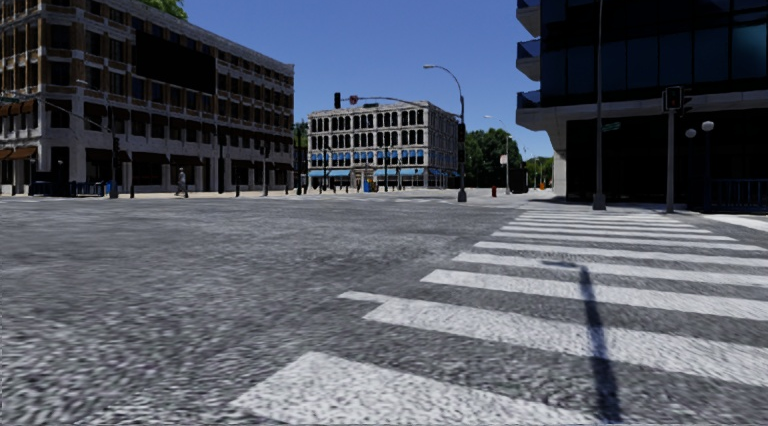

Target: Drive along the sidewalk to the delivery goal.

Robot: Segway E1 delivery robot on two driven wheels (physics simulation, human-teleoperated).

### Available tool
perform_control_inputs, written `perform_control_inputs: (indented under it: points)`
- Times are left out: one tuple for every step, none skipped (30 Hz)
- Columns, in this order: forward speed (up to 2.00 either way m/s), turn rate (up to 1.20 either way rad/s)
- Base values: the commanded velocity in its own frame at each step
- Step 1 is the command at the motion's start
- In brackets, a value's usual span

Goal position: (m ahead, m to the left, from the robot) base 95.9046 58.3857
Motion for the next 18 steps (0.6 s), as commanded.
perform_control_inputs:
  points:
    - [1.35, -0.38]
    - [1.32, -0.45]
    - [1.32, -0.45]
    - [1.31, -0.47]
    - [1.31, -0.48]
    - [1.31, -0.48]
    - [1.31, -0.48]
    - [1.31, -0.48]
    - [1.3, -0.48]
    - [1.3, -0.48]
    - [1.3, -0.48]
    - [1.3, -0.48]
    - [1.3, -0.48]
    - [1.3, -0.48]
    - [1.3, -0.47]
    - [1.3, -0.47]
    - [1.3, -0.45]
    - [1.32, -0.45]
